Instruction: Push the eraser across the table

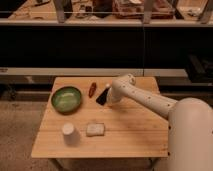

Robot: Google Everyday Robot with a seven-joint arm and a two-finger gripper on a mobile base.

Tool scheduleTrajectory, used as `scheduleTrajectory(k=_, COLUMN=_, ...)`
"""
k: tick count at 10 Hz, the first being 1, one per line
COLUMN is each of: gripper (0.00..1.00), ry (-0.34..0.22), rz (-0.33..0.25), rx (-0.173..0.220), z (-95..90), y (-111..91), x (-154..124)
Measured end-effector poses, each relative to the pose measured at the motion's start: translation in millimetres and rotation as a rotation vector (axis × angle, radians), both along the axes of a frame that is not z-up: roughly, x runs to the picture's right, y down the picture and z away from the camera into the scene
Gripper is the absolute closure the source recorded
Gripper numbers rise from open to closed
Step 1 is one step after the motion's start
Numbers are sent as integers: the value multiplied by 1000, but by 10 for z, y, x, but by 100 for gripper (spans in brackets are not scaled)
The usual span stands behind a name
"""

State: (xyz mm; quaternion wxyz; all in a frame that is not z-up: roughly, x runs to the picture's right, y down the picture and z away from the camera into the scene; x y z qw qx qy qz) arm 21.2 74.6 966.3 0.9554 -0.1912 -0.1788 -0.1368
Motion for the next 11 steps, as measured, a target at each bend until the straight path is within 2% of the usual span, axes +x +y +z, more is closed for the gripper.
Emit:
scheduleTrajectory(k=4, gripper=100, ry=-12, rz=-15, rx=26, z=19, y=-147, x=-141)
scheduleTrajectory(k=7, gripper=100, ry=-9, rz=-23, rx=49, z=-192, y=-232, x=34)
scheduleTrajectory(k=9, gripper=98, ry=-5, rz=-39, rx=31, z=-421, y=-175, x=198)
scheduleTrajectory(k=11, gripper=98, ry=-5, rz=-40, rx=29, z=-427, y=-167, x=204)
